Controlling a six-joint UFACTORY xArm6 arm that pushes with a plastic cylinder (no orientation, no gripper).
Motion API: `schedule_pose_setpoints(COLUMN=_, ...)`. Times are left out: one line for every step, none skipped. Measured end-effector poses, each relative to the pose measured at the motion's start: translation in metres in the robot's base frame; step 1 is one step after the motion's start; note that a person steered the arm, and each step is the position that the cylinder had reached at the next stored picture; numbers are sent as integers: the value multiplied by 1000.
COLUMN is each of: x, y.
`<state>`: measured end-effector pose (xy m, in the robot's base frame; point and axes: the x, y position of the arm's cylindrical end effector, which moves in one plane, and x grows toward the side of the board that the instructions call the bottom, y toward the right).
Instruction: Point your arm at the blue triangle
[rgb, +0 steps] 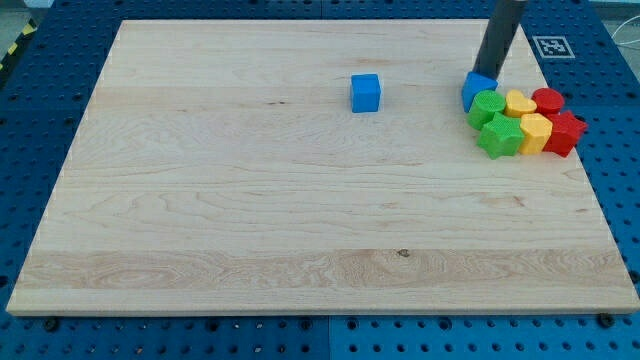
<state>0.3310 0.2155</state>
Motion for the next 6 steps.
schedule_pose_setpoints(x=4, y=6)
schedule_pose_setpoints(x=-16, y=-8)
schedule_pose_setpoints(x=-25, y=-45)
schedule_pose_setpoints(x=-22, y=-82)
schedule_pose_setpoints(x=-18, y=-58)
schedule_pose_setpoints(x=-17, y=-23)
